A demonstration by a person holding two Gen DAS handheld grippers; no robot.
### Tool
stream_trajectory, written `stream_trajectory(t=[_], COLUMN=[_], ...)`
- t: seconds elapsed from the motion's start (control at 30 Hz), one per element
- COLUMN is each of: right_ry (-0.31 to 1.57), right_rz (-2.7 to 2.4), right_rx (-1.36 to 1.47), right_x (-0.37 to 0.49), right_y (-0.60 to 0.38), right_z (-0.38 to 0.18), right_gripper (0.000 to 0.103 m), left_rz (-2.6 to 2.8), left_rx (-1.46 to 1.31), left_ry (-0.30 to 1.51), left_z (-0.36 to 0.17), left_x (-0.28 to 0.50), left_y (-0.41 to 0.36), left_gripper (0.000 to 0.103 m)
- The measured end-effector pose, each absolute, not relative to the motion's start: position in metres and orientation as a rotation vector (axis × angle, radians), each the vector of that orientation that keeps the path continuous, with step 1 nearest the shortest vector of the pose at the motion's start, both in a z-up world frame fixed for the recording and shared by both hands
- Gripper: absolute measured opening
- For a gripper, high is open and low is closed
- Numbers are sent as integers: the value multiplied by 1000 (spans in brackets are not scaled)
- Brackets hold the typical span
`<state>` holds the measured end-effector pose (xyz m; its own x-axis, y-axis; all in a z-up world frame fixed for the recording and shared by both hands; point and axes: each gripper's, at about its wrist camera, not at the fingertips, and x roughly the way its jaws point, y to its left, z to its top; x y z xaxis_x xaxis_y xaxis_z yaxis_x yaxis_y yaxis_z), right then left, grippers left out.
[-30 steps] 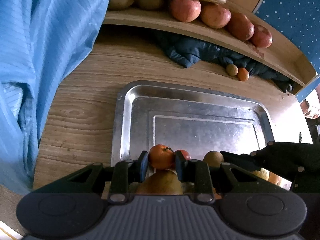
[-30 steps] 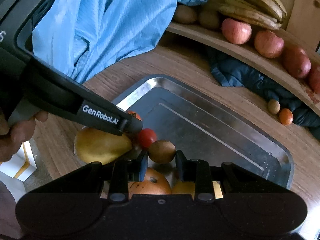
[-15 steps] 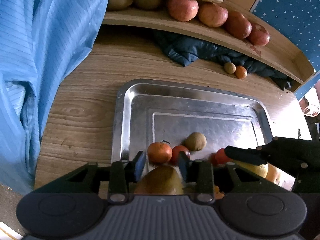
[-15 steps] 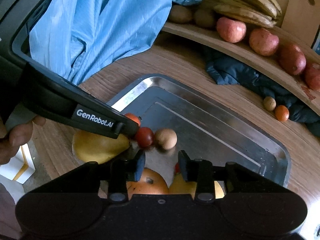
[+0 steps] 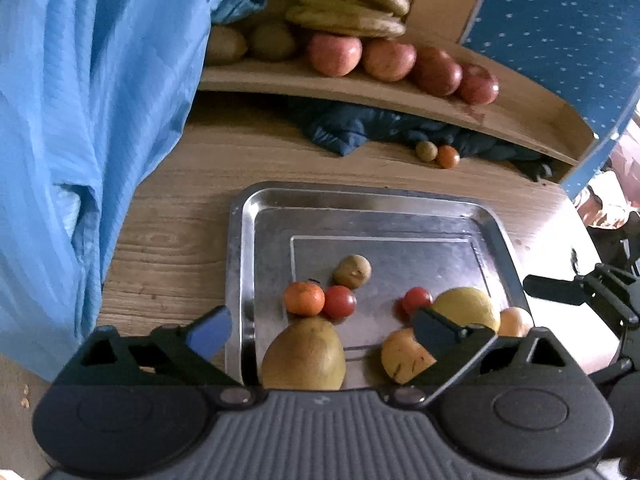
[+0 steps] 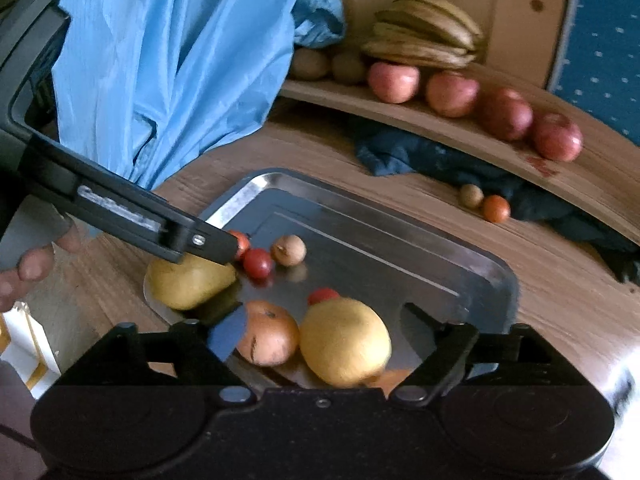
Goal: Organize fruits
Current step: 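Open both tools over the tray and lift them away, then reach both open tools under the shelf toward the small brown fruit and small orange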
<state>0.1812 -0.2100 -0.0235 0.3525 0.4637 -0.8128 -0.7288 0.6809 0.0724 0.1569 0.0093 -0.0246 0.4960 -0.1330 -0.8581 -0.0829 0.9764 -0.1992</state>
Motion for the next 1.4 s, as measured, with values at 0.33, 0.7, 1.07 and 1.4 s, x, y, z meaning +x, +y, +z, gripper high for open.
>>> stream_trajectory(t=[0.33,0.7,1.07,1.4], right_ry=[927,981,973,951], right_rz=[721,624,569,507], right_rx=[-312,-296,-235,-189], right_x=[163,158,180,210], right_y=[-246,-272,-284,-290], right_z=[-14,-19,-15,-11], right_gripper=[102,102,102,102], left_rz=[-76,-56,-61,-127], left_rx=[-122,-62,-28,27], left_ry=[1075,1132,1084,1037], left_z=[-15,-11,1,5], left_x=[136,134,166,208], left_y=[-9,-20,-36,-55], left_gripper=[103,103,103,103])
